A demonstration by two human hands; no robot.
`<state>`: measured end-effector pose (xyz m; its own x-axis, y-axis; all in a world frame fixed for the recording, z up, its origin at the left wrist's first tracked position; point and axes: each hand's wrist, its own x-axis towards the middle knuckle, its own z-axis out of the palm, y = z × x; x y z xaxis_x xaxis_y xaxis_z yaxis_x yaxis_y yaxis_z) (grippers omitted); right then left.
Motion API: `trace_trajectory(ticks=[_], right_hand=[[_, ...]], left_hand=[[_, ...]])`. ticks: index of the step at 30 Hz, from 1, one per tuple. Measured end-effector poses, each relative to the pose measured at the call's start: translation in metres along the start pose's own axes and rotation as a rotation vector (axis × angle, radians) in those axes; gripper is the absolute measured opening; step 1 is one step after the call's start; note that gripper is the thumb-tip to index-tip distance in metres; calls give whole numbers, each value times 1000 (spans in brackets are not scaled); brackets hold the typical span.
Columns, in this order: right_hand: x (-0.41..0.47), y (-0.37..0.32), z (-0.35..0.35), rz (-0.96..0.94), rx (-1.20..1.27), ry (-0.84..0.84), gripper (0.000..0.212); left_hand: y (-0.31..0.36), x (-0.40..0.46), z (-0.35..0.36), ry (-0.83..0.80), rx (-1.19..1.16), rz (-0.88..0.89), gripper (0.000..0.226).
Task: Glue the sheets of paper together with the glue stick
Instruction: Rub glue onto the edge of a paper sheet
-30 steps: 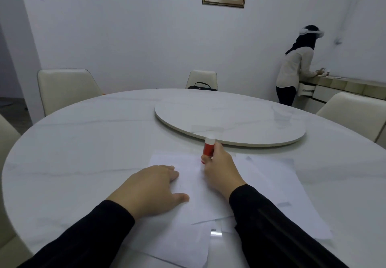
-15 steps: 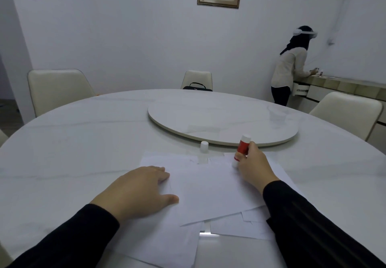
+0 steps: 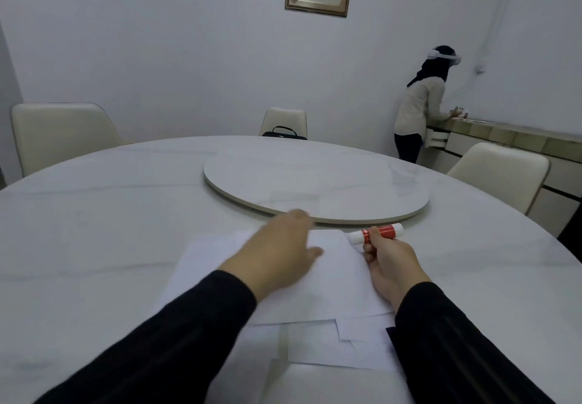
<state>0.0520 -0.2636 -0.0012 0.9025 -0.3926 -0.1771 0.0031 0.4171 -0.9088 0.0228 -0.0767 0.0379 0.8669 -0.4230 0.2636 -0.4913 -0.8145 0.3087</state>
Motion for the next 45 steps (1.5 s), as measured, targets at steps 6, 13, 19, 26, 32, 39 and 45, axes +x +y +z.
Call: trace_trajectory(ticks=[6, 13, 19, 26, 32, 39, 45], right_hand=[[1, 6, 0, -109, 24, 5, 9], [-19, 1, 10, -354, -240, -114, 18], [-27, 12, 25, -482, -739, -230, 16], [-26, 8, 26, -476, -983, -287, 16], [-43, -4, 13, -422, -1151, -317, 14], [-77, -14, -21, -375, -1164, -378, 14], [-77, -9, -40, -211, -718, -338, 12]], left_hand=[[2, -3, 34, -371, -17, 63, 70], [-17, -10, 23, -263, -25, 3, 54], [-25, -12, 26, -380, -44, -4, 70], [-24, -10, 23, -419, -22, -24, 72], [-24, -11, 22, -422, -18, -30, 73], [-27, -9, 24, -405, -31, -37, 73], [-28, -10, 25, -394, -37, -46, 72]])
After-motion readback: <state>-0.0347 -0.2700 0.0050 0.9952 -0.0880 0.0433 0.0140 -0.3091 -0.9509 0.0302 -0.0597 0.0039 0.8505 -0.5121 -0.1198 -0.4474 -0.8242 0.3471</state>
